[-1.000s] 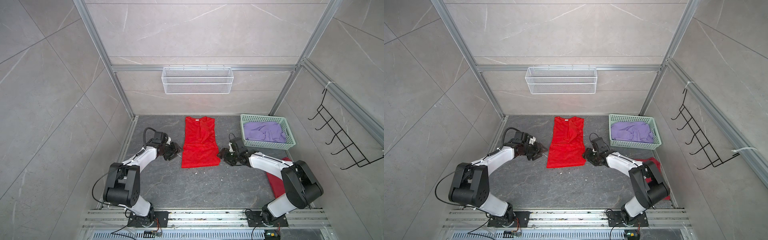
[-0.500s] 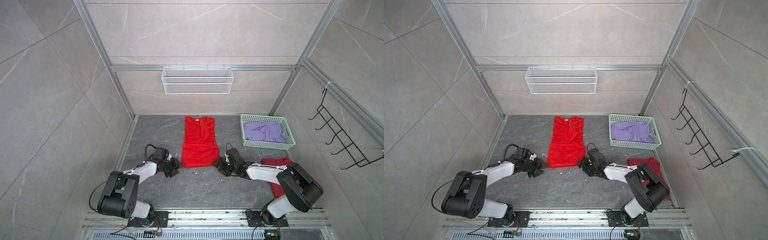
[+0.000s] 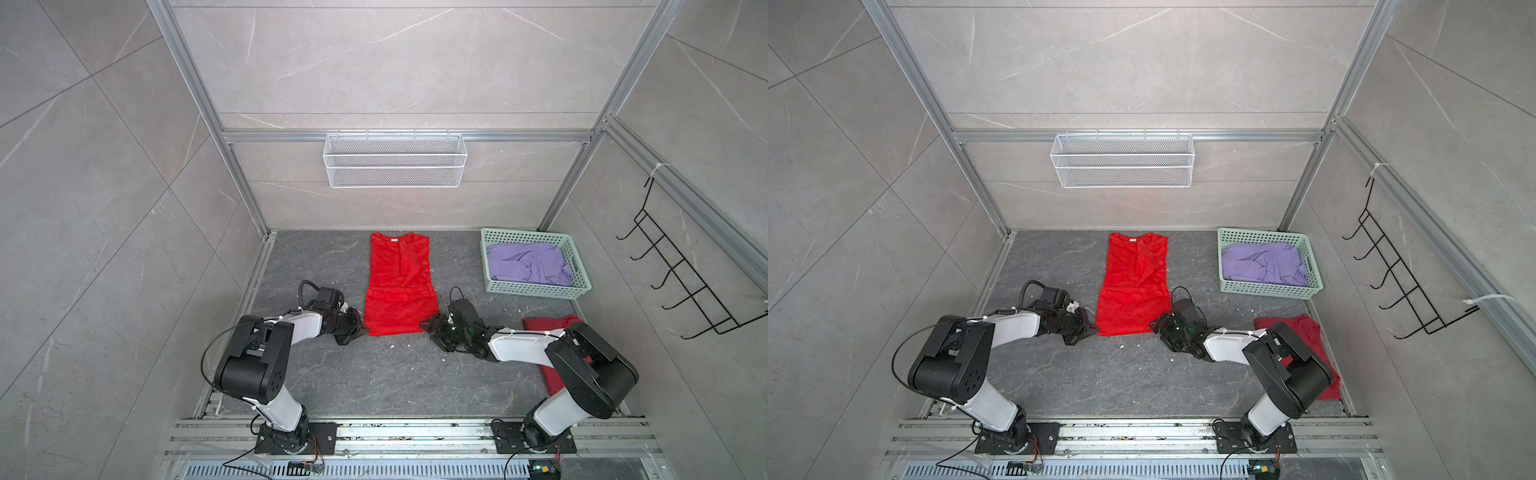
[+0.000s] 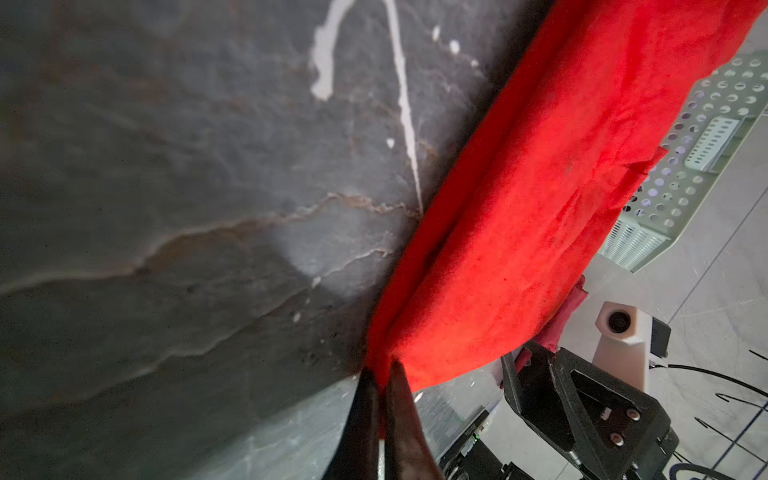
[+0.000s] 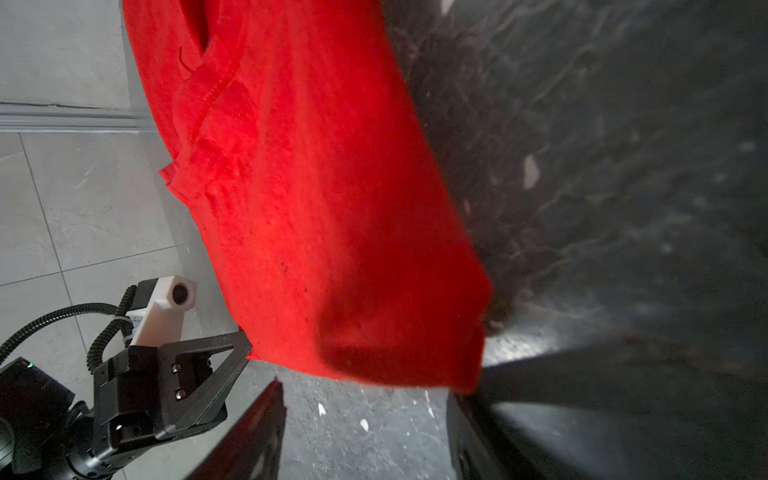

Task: Fold and stack the t-shirts
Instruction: 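Grasp the folded shirt's near edge with both grippers and pull it closer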

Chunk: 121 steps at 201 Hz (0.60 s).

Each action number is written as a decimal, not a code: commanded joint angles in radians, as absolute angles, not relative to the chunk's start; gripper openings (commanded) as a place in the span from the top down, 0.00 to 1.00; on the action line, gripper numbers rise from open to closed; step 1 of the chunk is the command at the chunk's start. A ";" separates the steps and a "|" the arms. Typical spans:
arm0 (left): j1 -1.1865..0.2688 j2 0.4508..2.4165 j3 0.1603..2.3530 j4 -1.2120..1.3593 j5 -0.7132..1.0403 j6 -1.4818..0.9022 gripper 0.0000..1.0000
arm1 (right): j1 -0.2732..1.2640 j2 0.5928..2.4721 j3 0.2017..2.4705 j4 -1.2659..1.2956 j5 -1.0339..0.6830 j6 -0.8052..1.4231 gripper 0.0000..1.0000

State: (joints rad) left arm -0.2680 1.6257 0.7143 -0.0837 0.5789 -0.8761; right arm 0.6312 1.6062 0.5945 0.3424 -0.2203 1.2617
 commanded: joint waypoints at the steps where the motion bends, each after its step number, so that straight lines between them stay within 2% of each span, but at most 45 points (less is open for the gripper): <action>1: -0.288 1.536 0.772 -0.084 0.616 -0.914 1.00 | 0.672 1.660 0.563 0.367 -0.177 1.329 0.31; 49: -0.319 1.416 0.849 -0.095 0.644 -0.990 1.00 | 0.729 1.727 0.485 0.677 -0.108 1.501 0.26; 121: -0.338 1.348 0.856 -0.108 0.643 -1.026 1.00 | 0.741 1.903 0.456 1.006 0.025 1.660 0.28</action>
